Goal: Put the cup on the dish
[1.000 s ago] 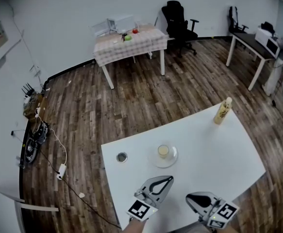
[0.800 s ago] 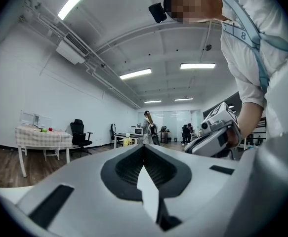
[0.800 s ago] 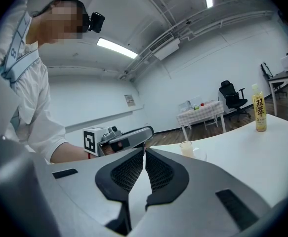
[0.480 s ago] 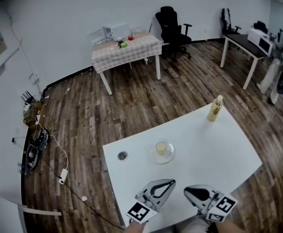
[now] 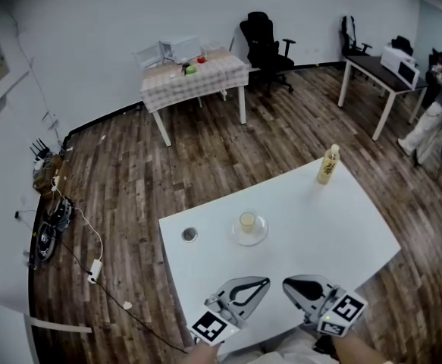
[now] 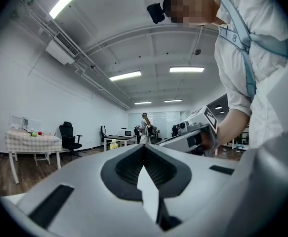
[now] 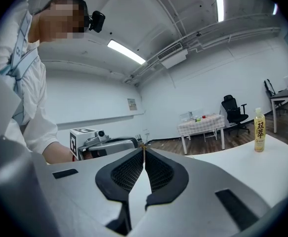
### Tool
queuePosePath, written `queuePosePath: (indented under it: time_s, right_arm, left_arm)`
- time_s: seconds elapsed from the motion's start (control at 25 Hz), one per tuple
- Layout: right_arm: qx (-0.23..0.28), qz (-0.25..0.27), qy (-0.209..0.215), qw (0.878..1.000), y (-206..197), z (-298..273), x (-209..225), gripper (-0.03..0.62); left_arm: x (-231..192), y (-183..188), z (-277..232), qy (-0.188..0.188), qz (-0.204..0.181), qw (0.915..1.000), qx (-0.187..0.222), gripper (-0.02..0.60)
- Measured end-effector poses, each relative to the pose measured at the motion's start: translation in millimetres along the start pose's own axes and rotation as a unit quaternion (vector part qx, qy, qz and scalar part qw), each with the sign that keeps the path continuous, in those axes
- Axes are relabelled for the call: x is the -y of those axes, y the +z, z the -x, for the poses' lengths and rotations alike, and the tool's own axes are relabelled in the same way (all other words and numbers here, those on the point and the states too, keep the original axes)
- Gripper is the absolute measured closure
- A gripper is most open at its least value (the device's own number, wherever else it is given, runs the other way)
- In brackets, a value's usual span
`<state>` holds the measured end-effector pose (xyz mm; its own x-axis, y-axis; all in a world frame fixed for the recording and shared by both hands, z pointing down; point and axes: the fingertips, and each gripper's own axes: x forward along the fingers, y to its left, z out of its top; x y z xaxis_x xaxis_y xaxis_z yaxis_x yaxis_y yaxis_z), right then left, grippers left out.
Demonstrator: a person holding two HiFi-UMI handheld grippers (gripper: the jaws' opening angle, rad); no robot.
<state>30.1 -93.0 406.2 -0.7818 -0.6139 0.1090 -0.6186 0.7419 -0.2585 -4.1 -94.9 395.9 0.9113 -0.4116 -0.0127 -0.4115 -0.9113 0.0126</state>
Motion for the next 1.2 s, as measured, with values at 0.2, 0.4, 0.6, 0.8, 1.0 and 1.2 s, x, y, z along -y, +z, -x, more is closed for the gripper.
queuePosePath:
  time_s: [0.2,0.4,0.6,0.8,1.0,1.2]
  right_arm:
    - [-0.003,0.012,-0.003,1.000,0.4,3.8,-7.7,0.560]
    - [-0.008,0.017,-0.006,1.000,4.7,8.5,-10.8,0.560]
    - [-0.012,0.020,-0.007,1.000,8.3,9.6,-13.0,0.562]
    - [-0.018,0.030,-0.006,0.999,9.5,9.7,-16.1,0.562]
    - [-0.027,0.047,-0.003,0.999,5.8,11.0,-15.3,0.562]
    - [-0.023,0.047,-0.006,0.999,9.0,14.3,-12.5,0.563]
  left_arm:
    - [12.3,4.9,8.8,-0.001,0.005,1.0000,0.007,0.580]
    - [22.4,4.1,15.6,0.004,0.015,0.9999,0.007,0.580]
    - [26.1,3.5,20.9,0.010,0.025,0.9996,0.003,0.580]
    - [27.1,7.0,22.9,0.009,0.015,0.9998,0.007,0.580]
    - [25.5,8.5,21.5,0.012,0.021,0.9996,0.013,0.580]
    - [26.1,8.5,18.1,0.010,0.023,0.9996,0.016,0.580]
